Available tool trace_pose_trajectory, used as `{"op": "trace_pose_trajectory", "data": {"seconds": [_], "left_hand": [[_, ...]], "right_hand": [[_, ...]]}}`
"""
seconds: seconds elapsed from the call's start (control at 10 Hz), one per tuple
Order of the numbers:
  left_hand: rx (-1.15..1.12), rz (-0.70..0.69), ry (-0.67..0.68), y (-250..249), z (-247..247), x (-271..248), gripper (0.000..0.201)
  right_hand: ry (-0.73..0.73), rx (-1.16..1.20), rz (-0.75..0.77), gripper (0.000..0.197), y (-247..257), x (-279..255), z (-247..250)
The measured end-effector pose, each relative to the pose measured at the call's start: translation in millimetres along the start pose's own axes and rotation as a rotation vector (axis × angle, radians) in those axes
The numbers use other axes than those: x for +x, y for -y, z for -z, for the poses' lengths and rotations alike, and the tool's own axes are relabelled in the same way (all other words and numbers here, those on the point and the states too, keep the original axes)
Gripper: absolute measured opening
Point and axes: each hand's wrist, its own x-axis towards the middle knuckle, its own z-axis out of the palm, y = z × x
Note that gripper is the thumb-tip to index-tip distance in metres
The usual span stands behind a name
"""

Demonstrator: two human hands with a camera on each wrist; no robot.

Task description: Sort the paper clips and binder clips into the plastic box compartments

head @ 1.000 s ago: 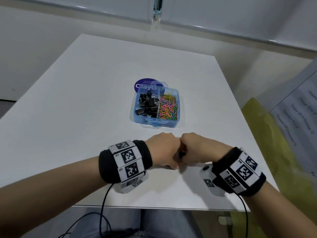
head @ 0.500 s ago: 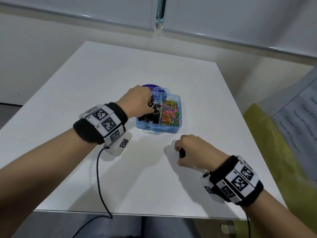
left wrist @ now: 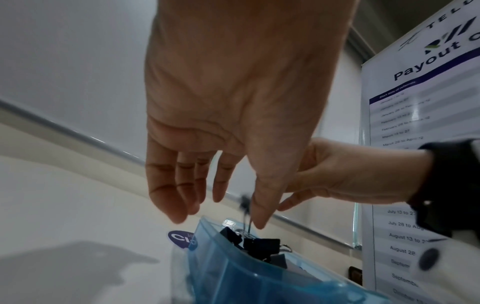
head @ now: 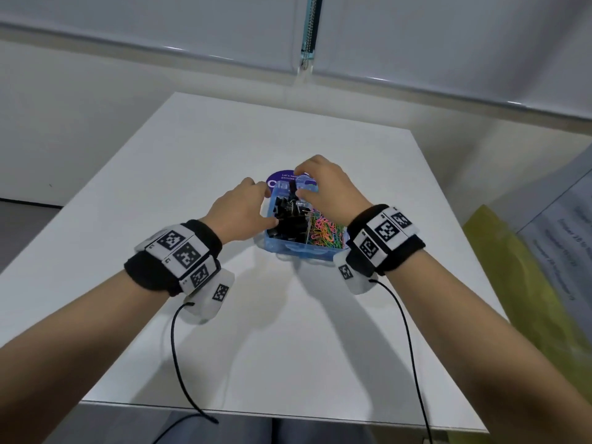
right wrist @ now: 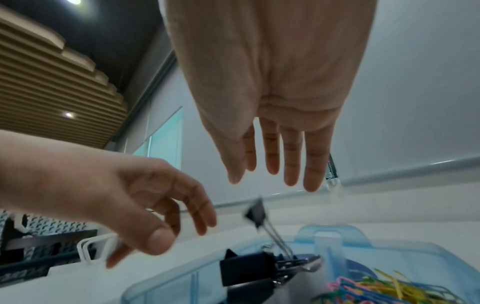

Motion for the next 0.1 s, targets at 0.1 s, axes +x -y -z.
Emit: {"op": "trace_pose_trajectory", "data": {"seconds": [0.1], "left_hand": [[0.043, 0.013, 0.028, 7.7, 1.9, -13.1, 0.060]], "right_hand": [[-0.064, 0.053, -0.035, 0.035, -7.9, -10.7, 0.4]]}}
